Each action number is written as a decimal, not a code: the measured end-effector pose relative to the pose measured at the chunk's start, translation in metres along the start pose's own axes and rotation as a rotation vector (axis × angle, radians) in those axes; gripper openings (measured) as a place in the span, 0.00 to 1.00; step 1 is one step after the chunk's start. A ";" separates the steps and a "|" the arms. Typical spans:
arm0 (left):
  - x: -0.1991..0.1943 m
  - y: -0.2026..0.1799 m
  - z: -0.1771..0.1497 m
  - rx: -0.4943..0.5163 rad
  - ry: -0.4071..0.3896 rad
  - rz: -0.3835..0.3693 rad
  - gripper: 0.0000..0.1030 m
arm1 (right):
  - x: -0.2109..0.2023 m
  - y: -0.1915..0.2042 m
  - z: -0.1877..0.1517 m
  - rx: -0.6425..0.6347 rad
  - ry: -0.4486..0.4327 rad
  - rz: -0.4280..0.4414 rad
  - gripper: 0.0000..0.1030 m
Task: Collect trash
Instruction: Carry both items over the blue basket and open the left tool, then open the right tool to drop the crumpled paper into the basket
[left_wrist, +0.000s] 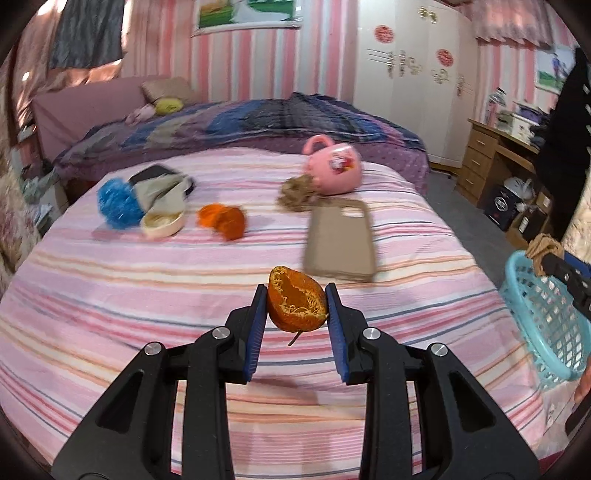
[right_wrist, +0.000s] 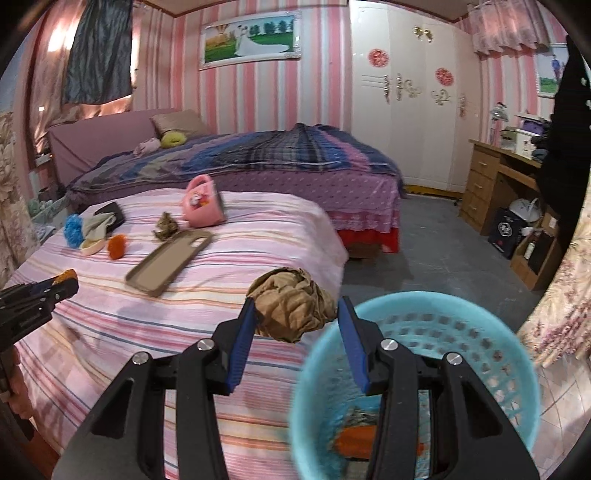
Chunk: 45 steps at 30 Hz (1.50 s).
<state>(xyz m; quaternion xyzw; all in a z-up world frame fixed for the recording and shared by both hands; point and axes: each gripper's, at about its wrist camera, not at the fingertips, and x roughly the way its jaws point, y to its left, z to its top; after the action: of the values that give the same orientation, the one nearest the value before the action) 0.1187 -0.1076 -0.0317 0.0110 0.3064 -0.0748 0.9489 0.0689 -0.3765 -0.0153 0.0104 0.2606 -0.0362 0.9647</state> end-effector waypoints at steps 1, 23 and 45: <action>-0.001 -0.008 0.001 0.021 -0.008 -0.005 0.29 | -0.002 -0.009 -0.001 0.004 -0.001 -0.014 0.44; 0.004 -0.224 0.001 0.190 -0.021 -0.307 0.30 | -0.025 -0.149 -0.032 0.072 0.067 -0.325 0.44; 0.001 -0.217 0.017 0.177 -0.021 -0.290 0.95 | -0.019 -0.150 -0.035 0.105 0.071 -0.297 0.44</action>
<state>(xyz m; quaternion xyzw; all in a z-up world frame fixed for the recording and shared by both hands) 0.0968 -0.3230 -0.0131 0.0495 0.2869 -0.2379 0.9266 0.0239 -0.5234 -0.0359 0.0232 0.2911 -0.1916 0.9370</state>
